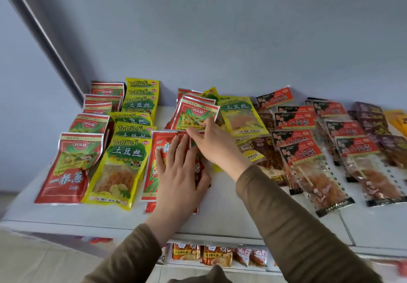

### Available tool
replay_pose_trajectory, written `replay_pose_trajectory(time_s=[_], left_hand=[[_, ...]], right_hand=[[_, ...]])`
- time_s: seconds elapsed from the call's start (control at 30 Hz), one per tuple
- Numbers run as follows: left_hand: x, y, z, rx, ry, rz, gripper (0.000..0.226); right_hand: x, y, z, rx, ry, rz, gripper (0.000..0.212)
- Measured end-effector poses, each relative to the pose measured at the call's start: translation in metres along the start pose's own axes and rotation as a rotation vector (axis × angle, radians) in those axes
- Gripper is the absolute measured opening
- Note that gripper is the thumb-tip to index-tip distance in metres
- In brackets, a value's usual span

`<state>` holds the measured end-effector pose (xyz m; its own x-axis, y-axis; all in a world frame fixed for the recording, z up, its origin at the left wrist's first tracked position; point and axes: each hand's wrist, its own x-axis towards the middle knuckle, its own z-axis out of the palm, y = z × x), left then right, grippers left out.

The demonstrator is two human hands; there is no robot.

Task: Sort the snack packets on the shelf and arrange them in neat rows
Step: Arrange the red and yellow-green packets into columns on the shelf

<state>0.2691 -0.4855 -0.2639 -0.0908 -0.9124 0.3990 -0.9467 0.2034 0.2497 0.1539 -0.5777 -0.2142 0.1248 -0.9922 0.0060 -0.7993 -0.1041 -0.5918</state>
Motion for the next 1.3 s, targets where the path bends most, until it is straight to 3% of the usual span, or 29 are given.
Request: replay_pose_trajectory(time_s=[0.3,0.4,0.5,0.73,0.83,0.93,1.03,1.13,1.3], left_hand=[[-0.003,0.002,-0.004,-0.159,0.094,0.012,0.041],[-0.003,0.001,-0.014,-0.417,0.187,0.022,0.036],[0.003,-0.005,-0.031,-0.678,0.291,-0.107,0.039],[0.042,-0.024,-0.054,-1.130,-0.093,-0.542,0.079],[0.052,-0.034,-0.053,-1.135,-0.237,-0.612,0.074],[0.051,-0.036,-0.045,-0.924,-0.341,-0.554,0.054],[0.048,-0.033,-0.041,-0.866,-0.308,-0.547,0.041],[0.047,-0.033,-0.041,-0.904,-0.288,-0.560,0.034],[0.037,-0.032,-0.042,-1.030,-0.202,-0.528,0.037]], right_hand=[[0.006,-0.004,0.016,0.380,0.036,0.061,0.059],[0.006,0.002,0.013,0.466,0.068,-0.042,0.044],[0.008,0.008,-0.002,0.531,0.143,-0.122,0.040],[0.007,0.017,-0.025,0.713,0.175,-0.242,0.047],[0.004,0.019,-0.023,0.767,0.241,-0.237,0.046],[0.002,0.019,-0.014,0.875,0.303,-0.207,0.045],[-0.001,0.018,-0.001,0.963,0.321,-0.148,0.050],[-0.004,0.020,0.002,1.098,0.202,-0.067,0.067],[-0.014,0.017,-0.003,0.828,0.278,-0.037,0.098]])
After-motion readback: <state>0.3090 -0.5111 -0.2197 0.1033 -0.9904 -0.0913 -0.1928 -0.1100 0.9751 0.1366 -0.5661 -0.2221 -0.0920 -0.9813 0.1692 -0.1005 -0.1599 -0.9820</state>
